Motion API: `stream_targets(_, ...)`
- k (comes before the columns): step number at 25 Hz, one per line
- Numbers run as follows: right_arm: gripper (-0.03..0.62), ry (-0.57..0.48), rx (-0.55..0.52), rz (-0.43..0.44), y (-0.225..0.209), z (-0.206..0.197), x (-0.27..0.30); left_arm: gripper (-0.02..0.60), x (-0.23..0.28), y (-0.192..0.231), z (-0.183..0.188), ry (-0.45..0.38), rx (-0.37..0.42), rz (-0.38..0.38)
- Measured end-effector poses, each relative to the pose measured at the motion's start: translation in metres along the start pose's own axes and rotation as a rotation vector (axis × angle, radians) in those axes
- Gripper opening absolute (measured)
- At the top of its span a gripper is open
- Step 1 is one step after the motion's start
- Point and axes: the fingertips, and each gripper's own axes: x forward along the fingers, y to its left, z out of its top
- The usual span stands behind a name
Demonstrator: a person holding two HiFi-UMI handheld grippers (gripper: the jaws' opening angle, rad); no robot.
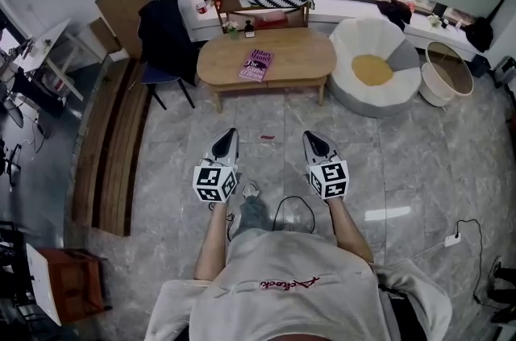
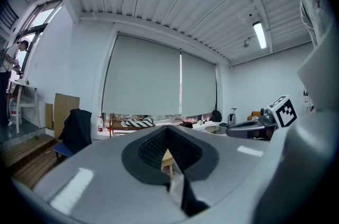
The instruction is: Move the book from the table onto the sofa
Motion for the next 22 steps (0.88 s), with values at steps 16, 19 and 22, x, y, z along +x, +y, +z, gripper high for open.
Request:
stream_targets(16, 0.008, 0.007, -0.050, -0.050, -0.049, 0.024, 0.109, 0.008, 0.100, 0.086, 0.000, -0.007, -0.011, -0.007)
stream_targets(19, 0.008, 0.007, -0.057, -0.066, -0.060, 0.037, 0.142, 0.008, 0.123, 0.115, 0.005, -0.001, -0.009, -0.010)
stream_targets(22, 0.008, 0.008, -0.065, -0.087, -0.069, 0.049, 0.176, 0.008, 0.145, 0.144, 0.010, 0.004, -0.006, -0.019)
